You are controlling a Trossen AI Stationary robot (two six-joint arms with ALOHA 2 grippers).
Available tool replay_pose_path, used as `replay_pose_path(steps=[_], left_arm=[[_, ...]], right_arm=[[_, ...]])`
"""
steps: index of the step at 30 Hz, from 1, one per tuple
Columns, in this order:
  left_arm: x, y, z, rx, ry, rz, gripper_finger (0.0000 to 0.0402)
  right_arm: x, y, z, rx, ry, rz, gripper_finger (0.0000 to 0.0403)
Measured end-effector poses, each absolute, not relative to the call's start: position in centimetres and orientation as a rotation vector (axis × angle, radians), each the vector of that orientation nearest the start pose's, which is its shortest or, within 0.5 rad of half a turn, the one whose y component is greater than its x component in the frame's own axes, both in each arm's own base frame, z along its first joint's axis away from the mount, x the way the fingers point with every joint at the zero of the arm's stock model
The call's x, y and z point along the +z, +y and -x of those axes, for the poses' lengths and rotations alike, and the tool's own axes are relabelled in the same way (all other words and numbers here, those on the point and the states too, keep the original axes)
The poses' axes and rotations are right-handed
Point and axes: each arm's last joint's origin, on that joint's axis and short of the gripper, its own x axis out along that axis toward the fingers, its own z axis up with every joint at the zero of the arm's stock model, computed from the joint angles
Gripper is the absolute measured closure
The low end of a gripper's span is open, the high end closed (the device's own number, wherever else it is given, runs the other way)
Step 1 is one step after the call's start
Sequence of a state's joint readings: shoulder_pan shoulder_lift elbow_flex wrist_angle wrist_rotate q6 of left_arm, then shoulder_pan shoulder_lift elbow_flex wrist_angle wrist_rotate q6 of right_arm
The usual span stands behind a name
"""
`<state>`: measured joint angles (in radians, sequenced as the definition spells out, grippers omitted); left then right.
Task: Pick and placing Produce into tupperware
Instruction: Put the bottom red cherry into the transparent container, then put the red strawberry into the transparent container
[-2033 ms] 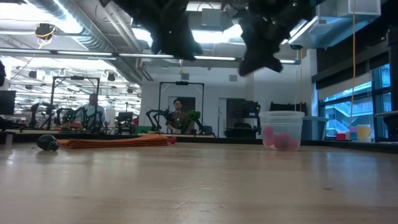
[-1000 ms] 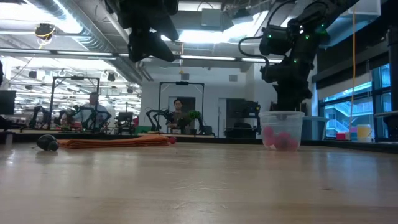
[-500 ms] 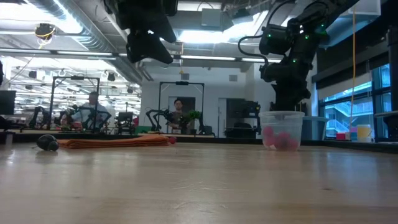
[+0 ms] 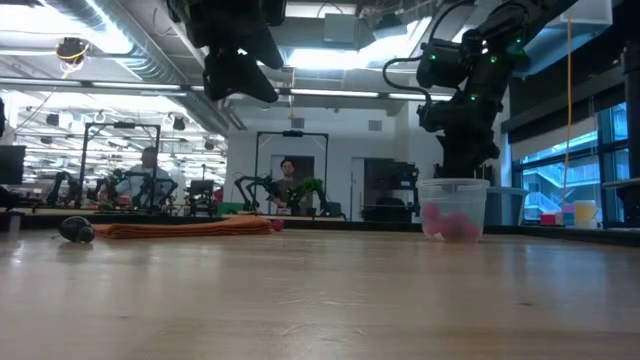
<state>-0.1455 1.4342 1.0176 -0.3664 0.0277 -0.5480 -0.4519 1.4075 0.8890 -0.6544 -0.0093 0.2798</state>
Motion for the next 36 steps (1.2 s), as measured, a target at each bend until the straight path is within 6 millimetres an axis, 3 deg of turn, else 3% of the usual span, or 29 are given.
replay_pose_path(steps=[14, 22, 28, 36], left_arm=[[25.1, -4.5, -29.4, 0.045, 0.851, 0.482, 0.0203], [23.8, -4.9, -26.4, 0.173, 1.178, 0.663, 0.0203], [23.2, -6.5, -23.4, 0.308, 1.432, 0.635, 0.0203], [23.2, -9.5, -22.0, 0.333, 1.603, 0.885, 0.0203]], right_arm=[[20.6, -11.2, -23.1, -0.552, 1.095, -0.519, 0.0239], [20.6, -11.2, -23.2, -0.552, 1.093, -0.518, 0.0219], [20.6, -11.2, -23.2, -0.552, 1.086, -0.517, 0.0217], [20.7, -11.3, -23.4, -0.552, 1.062, -0.515, 0.0217]])
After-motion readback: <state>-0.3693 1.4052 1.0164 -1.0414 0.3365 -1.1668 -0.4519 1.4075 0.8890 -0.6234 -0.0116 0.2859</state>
